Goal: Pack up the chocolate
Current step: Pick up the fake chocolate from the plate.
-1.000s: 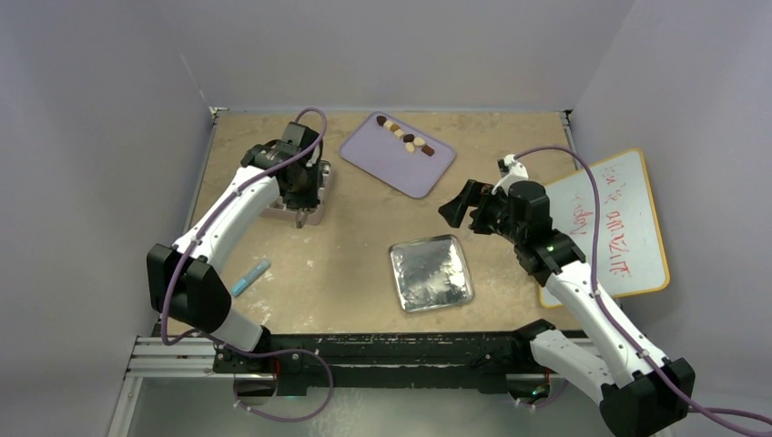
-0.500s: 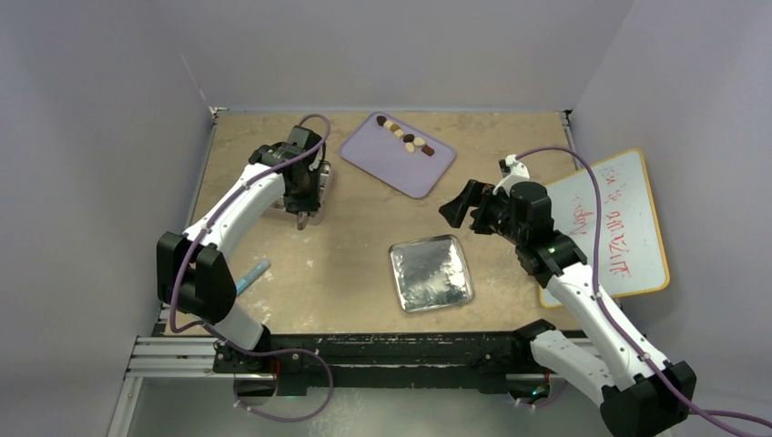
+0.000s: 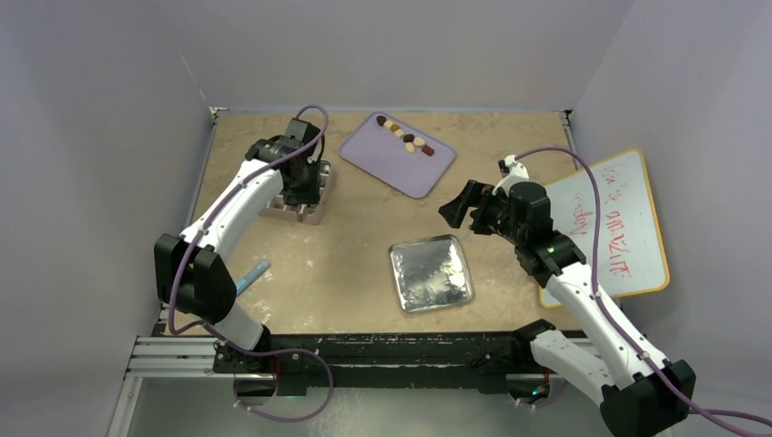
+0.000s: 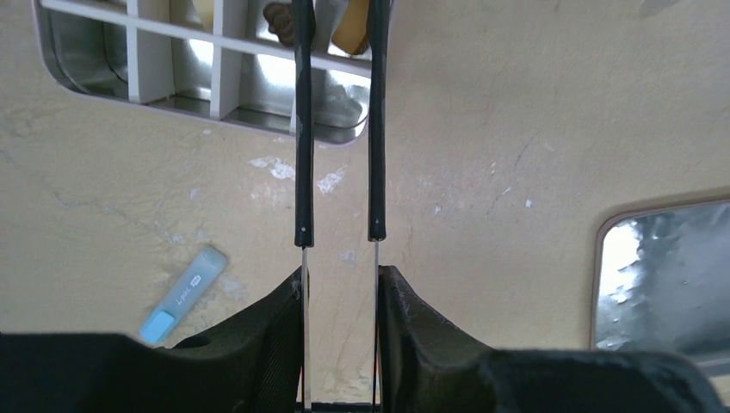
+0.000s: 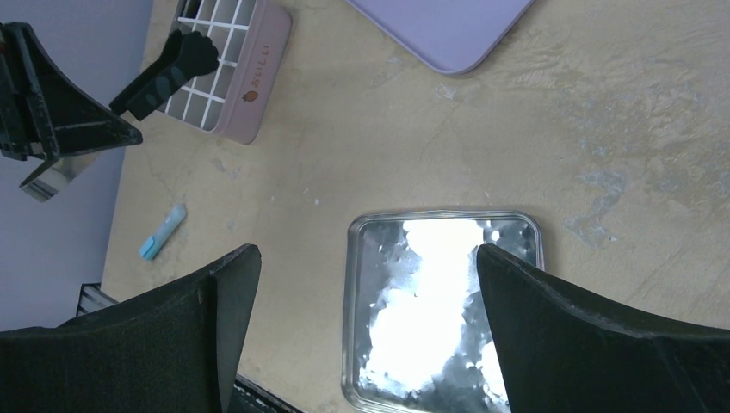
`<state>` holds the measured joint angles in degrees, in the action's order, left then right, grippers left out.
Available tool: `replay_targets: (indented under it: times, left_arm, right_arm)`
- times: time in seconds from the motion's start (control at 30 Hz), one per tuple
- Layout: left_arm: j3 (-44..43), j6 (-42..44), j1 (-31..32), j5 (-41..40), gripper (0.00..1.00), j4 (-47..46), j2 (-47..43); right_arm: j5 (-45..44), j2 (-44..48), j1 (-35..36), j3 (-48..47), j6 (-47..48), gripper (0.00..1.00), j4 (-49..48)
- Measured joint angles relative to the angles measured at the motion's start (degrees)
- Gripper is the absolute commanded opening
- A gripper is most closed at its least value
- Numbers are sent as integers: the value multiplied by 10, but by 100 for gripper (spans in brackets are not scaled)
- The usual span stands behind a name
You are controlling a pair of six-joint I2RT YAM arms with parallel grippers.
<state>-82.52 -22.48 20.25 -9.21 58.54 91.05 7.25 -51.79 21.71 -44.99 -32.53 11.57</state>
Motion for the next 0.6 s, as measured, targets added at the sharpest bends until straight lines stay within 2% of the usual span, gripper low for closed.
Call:
replay_targets:
  times: [0.2,0.33,0.6]
  left_arm:
    - [-50,8,0,15,29,-9,0]
    - [-96,21,0,52,28,-23,10]
    - [-188,37,0,116,27,-87,121]
  right_arm:
    - [3,-1,0,3,-1,97,-3]
    - [2,-1,0,9,-3,97,-11]
    - [-2,-5,0,9,-2,97,-11]
